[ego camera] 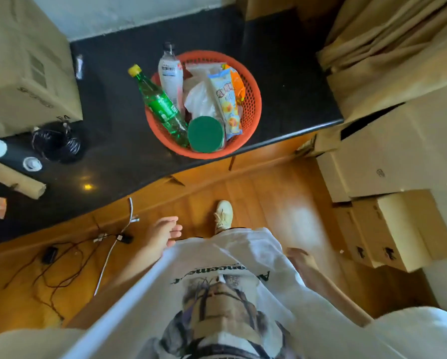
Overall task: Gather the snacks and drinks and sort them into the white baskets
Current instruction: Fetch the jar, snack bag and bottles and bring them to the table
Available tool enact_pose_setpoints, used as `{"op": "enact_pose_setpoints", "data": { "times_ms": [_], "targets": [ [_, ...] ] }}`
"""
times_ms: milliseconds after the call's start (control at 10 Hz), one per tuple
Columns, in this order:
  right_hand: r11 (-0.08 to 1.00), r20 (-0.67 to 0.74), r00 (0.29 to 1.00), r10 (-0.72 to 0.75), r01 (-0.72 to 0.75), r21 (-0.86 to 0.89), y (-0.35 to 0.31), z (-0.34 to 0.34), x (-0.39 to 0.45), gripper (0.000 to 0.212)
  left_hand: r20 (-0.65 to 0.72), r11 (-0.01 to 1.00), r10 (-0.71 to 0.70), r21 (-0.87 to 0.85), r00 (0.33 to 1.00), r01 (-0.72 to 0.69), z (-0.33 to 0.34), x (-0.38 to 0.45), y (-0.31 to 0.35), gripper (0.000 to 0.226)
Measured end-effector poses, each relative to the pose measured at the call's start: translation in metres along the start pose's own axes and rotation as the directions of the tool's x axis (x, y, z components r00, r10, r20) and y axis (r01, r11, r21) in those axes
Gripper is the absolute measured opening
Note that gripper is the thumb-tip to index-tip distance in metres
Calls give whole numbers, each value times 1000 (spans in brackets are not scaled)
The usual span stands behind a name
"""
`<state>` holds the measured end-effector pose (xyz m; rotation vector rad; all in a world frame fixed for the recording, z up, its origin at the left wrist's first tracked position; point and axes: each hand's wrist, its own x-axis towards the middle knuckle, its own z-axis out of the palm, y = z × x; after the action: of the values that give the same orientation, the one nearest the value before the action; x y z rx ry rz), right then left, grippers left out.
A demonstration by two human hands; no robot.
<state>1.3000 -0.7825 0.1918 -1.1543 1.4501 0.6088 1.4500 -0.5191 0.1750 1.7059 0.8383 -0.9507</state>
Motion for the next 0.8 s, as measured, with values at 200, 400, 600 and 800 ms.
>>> {"op": "enact_pose_setpoints", "data": {
  "times_ms": [200, 400, 600, 800],
  "targets": [
    [954, 42, 983, -181, 186, -237, -154, 56, 46, 15, -178, 965, -69, -261, 982, 20, -13, 10, 46, 21],
    [701, 81, 816, -572, 538, -469, -254, 109, 73, 30, -215, 972, 177, -118, 960, -206, 14, 37, 102, 48],
    [591, 123, 735, -667, 623, -512, -305, 150, 106, 55, 10, 687, 655, 407, 755, -602, 53, 76, 135, 100],
    [631, 140, 769, -624, 602, -490, -319, 163, 126, 72, 217, 362, 783, 602, 583, -711, 59, 96, 157, 114]
  ]
}}
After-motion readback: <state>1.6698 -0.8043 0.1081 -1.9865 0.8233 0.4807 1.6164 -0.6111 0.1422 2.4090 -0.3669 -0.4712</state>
